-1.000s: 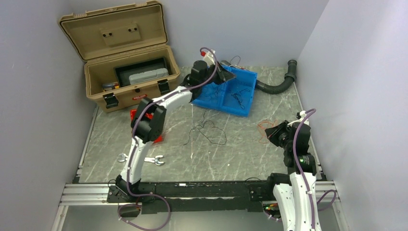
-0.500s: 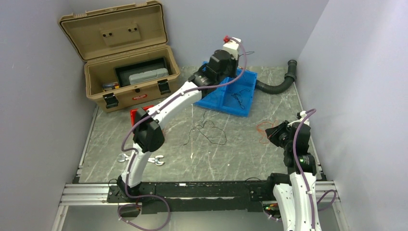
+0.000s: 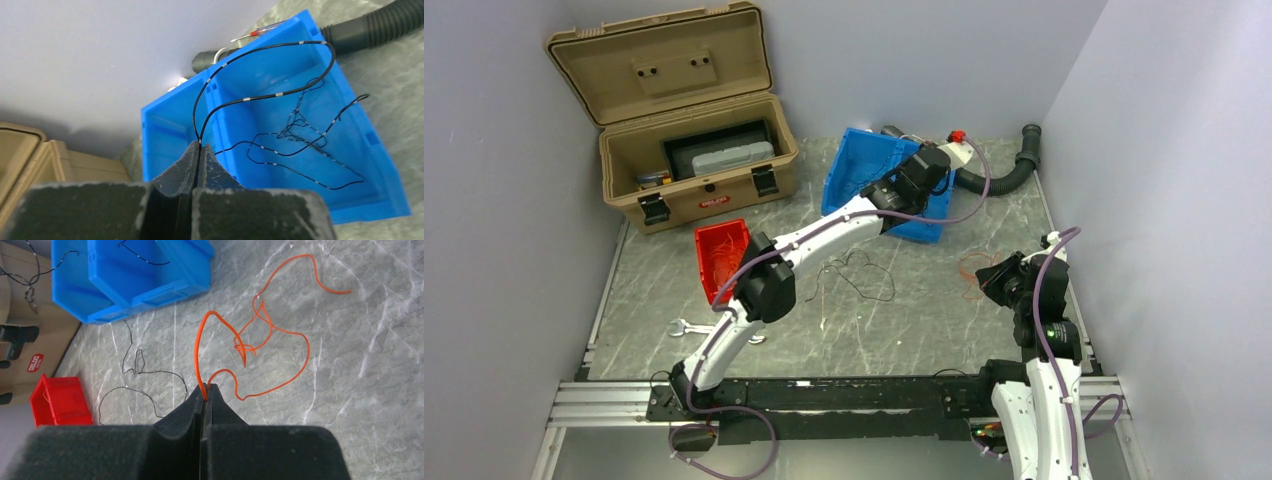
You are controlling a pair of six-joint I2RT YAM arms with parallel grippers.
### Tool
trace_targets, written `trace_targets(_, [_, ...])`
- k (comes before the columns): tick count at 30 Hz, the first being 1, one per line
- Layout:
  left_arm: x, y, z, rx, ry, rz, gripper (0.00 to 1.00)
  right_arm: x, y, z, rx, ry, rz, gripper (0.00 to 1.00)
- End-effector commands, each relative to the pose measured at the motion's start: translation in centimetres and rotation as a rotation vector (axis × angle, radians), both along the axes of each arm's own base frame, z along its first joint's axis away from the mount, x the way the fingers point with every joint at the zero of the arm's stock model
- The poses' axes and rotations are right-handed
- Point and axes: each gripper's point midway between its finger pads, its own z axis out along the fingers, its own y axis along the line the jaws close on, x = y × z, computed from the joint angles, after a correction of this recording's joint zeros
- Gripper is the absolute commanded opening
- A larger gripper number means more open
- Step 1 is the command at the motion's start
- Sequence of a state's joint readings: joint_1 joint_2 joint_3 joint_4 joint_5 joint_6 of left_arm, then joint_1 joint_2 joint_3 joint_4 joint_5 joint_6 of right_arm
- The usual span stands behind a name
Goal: Untangle the cables
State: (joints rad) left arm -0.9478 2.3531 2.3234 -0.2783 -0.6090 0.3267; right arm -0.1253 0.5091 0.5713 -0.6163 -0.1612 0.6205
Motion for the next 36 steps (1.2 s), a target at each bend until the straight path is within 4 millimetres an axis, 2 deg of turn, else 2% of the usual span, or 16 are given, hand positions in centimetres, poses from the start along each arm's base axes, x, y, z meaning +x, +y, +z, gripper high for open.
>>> trace_targets(1, [0.5, 1.6, 5.1, 0.097, -0.174, 0.087, 0.00, 0.2, -0.1, 0.7, -0.003, -0.023, -0.007, 0.00])
trace_targets(9, [0.2, 3.4, 10.4, 0.140, -0.314, 0.155, 0.00, 0.3, 0.0, 0.7, 0.001, -0.022, -0.005, 0.00])
trace_targets(11, [0.1, 3.5, 11.1, 0.147, -0.327, 0.147, 0.00, 0.3, 0.0, 0.7, 0.000, -0.022, -0.006, 0.00])
trace_targets(13, [0.0, 3.1, 11.0, 0.141, -0.325, 0.127, 0.00, 0.3, 0.0, 0.7, 0.001, -0.022, -0.006, 0.00])
trace_targets(17, [-0.2, 1.3, 8.4, 0.130, -0.287, 0.073, 0.00, 0.2, 0.0, 0.7, 0.006, -0.023, -0.005, 0.00])
trace_targets(25, [-1.5, -4.3, 1.5, 0.140, -0.214, -0.040, 0.00, 0.1, -0.2, 1.2, -0.005, -0.027, -0.013, 0.00])
trace_targets(27, [-1.8, -5.2, -0.9, 0.133, -0.169, -0.069, 0.00, 0.1, -0.2, 1.4, -0.004, -0.030, -0.013, 0.00])
trace_targets(30, [-1.8, -5.5, -4.4, 0.139, -0.104, -0.070, 0.00, 0.2, -0.2, 1.6, -0.006, -0.033, -0.015, 0.00])
trace_targets(33, [-1.4, -4.9, -7.5, 0.172, -0.058, -0.031, 0.00, 0.1, -0.3, 1.6, -0.012, -0.032, -0.016, 0.00])
trace_targets(36, [-0.7, -3.7, -9.1, 0.169, -0.008, 0.012, 0.00, 0.0, -0.3, 1.6, -0.013, -0.031, -0.014, 0.00])
